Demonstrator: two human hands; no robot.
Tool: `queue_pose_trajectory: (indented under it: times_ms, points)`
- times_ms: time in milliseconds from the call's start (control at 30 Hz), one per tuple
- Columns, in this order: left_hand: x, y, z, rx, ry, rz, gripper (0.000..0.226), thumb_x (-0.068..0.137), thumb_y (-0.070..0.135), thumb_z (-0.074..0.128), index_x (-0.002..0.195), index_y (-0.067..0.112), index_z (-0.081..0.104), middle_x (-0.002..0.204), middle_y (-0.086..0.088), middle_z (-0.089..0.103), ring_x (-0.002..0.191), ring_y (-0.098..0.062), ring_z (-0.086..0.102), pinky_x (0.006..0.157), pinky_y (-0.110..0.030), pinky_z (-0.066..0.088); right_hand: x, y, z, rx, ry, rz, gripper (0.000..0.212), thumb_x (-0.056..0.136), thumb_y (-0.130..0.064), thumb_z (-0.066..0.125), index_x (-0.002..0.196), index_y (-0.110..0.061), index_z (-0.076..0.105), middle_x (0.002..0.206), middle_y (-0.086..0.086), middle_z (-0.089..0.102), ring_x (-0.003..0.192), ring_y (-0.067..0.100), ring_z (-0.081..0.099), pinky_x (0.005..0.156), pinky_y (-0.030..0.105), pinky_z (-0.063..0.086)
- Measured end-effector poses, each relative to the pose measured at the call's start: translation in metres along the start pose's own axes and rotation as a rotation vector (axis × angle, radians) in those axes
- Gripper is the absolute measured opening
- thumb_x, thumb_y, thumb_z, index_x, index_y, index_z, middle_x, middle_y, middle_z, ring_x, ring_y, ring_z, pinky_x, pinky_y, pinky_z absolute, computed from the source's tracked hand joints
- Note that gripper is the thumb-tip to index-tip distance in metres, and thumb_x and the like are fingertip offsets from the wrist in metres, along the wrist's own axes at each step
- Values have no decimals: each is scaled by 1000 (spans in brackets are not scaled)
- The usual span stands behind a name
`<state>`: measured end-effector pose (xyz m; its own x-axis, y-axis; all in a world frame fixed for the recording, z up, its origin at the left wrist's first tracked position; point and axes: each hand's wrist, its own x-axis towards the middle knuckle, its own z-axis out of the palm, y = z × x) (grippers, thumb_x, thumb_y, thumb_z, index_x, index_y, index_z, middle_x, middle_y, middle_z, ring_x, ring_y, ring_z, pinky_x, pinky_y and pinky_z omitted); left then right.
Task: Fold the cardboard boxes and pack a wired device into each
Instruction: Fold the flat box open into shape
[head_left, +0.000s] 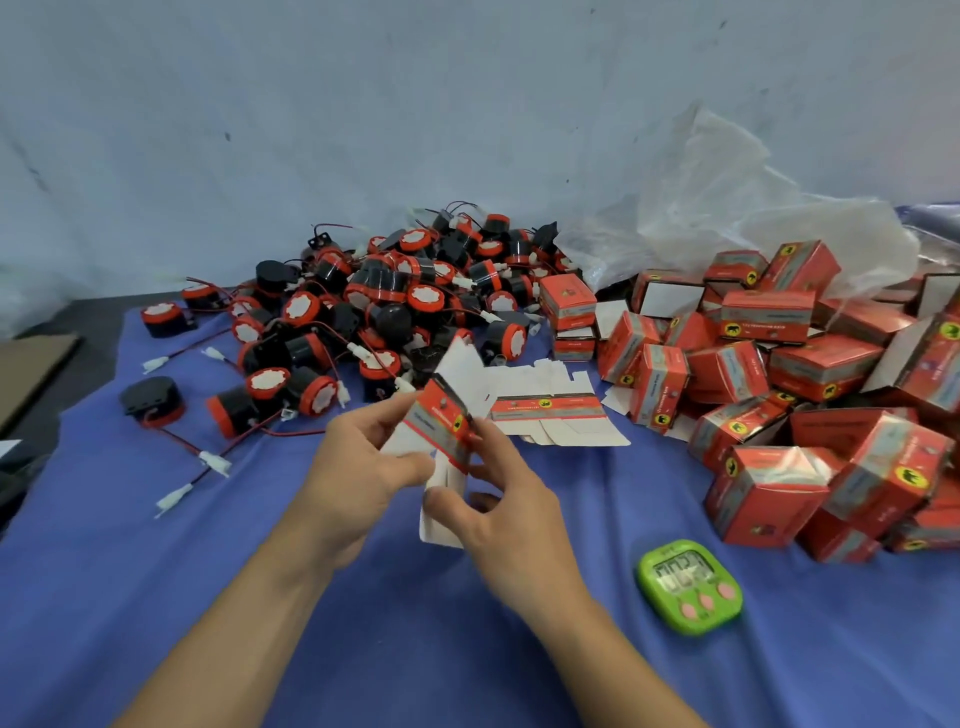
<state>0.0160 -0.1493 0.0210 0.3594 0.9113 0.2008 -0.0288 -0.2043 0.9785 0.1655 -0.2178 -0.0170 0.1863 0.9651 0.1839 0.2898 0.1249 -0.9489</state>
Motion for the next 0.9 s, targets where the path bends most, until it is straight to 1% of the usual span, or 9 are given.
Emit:
queue_pose_trajectory:
  times_ms: [100, 167, 267, 333, 400, 500, 633, 767, 900]
  points:
    - [-5, 6, 1, 18, -85, 16, 66, 86, -24, 56, 113, 31, 80, 109, -3, 80, 102, -22, 76, 78, -25, 60, -1, 0, 2, 49, 42, -28, 67, 79, -48, 77, 137, -60, 47, 122, -38, 63, 104, -11, 66, 75, 7, 51]
    - [-8, 8, 5, 1, -77, 41, 69, 89, -22, 55, 108, 38, 81, 106, -1, 80, 99, -21, 77, 76, -24, 60, 1, 3, 2, 92, 37, -21, 73, 77, -50, 78, 143, -53, 48, 128, -33, 64, 108, -5, 68, 83, 17, 57]
    - [-12, 3, 18, 17, 34, 94, 58, 93, -15, 57, 105, 36, 82, 93, 5, 81, 91, -15, 76, 76, -23, 60, 8, 10, -1, 287, 2, 59, 74, 75, -40, 84, 143, -45, 53, 131, -15, 70, 111, 9, 72, 96, 47, 59]
    - [-13, -3, 27, 76, 114, 131, 44, 95, -10, 60, 101, 27, 82, 85, 6, 79, 87, -12, 72, 77, -28, 60, 11, 15, 0, 331, 7, 67, 69, 77, -38, 83, 139, -49, 55, 129, -12, 72, 111, 14, 73, 97, 53, 57]
    - [-14, -6, 33, 77, 154, 146, 37, 95, -1, 62, 96, 28, 84, 89, -4, 80, 88, -20, 73, 79, -35, 63, 12, 16, 1, 295, 33, 55, 71, 78, -44, 81, 142, -50, 51, 131, -14, 70, 115, 15, 71, 100, 55, 55]
    - [-14, -4, 30, -5, 92, 117, 38, 95, 0, 60, 91, 29, 84, 92, -16, 78, 88, -24, 75, 74, -32, 63, 12, 17, 0, 246, 41, 40, 77, 76, -56, 82, 145, -50, 49, 134, -15, 68, 119, 12, 68, 101, 51, 54]
    - [-16, 1, 25, -11, -12, 60, 38, 92, 0, 58, 86, 28, 84, 84, -1, 79, 80, -10, 74, 69, -19, 57, 8, 11, -5, 40, 48, -73, 44, 83, -64, 71, 125, -59, 58, 116, -30, 71, 116, -5, 64, 88, 30, 55]
    - [-13, 2, 16, 18, -57, 33, 33, 98, -4, 56, 92, 14, 82, 89, -10, 80, 81, -17, 76, 67, -21, 56, 9, 10, -7, 58, 8, -48, 28, 91, -51, 69, 117, -60, 64, 111, -27, 74, 110, -2, 68, 90, 35, 57]
    - [-11, 4, 15, 67, -94, 20, 33, 98, -5, 59, 108, 18, 80, 101, -5, 81, 96, -19, 77, 76, -22, 58, 10, 10, -9, 42, 50, -19, 31, 87, -54, 65, 118, -58, 66, 108, -27, 75, 106, -4, 69, 87, 27, 55]
